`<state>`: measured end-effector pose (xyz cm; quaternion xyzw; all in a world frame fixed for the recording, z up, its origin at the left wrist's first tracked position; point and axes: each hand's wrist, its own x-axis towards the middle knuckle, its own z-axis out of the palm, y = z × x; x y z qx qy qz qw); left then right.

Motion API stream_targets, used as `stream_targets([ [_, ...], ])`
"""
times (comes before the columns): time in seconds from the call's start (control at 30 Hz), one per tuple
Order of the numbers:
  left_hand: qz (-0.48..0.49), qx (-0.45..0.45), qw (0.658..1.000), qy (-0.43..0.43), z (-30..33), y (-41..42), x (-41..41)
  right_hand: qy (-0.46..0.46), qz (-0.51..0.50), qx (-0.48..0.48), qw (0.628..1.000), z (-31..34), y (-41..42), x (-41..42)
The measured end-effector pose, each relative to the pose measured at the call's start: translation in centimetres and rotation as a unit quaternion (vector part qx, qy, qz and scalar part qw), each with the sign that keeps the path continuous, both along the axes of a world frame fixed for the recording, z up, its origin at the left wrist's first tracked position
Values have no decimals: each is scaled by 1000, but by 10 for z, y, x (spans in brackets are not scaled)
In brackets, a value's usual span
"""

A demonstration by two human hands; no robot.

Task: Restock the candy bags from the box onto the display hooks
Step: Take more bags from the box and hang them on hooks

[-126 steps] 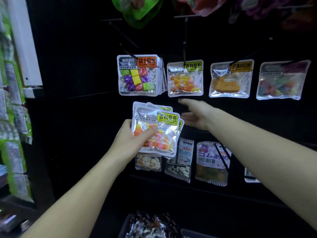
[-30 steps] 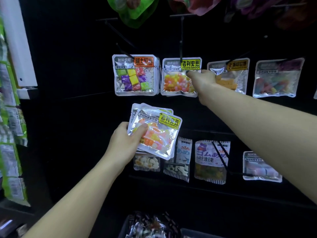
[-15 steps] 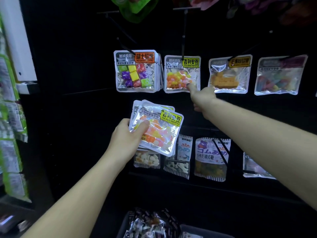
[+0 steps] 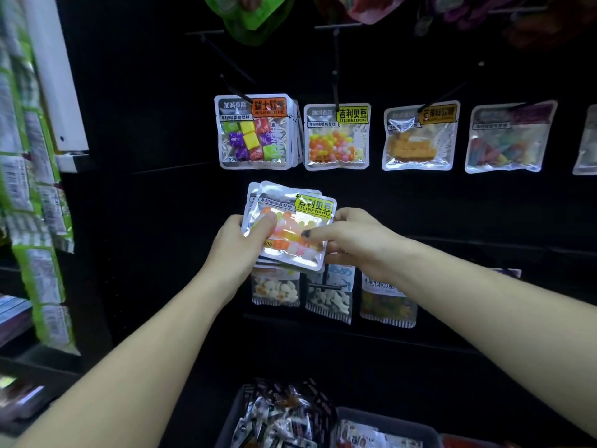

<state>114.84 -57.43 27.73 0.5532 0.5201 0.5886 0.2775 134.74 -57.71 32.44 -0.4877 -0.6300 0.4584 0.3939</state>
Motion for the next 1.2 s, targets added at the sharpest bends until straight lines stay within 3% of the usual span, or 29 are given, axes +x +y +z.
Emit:
stream_targets([
  [0.27,-25,-25,999,-38,2,6,1,90,-2,-38,995,-3,3,2],
  [0.5,20,-29,999,-39,0,12,-1,162,-27,-26,986,0,-1,7],
  [0.87,28,-33,999,8,-6,15,-5,96,-45,279,955,60,-23,12],
  [1.2,18,-31,999,-4,-3,10,-4,111,-66,289,949,80,-14,19],
])
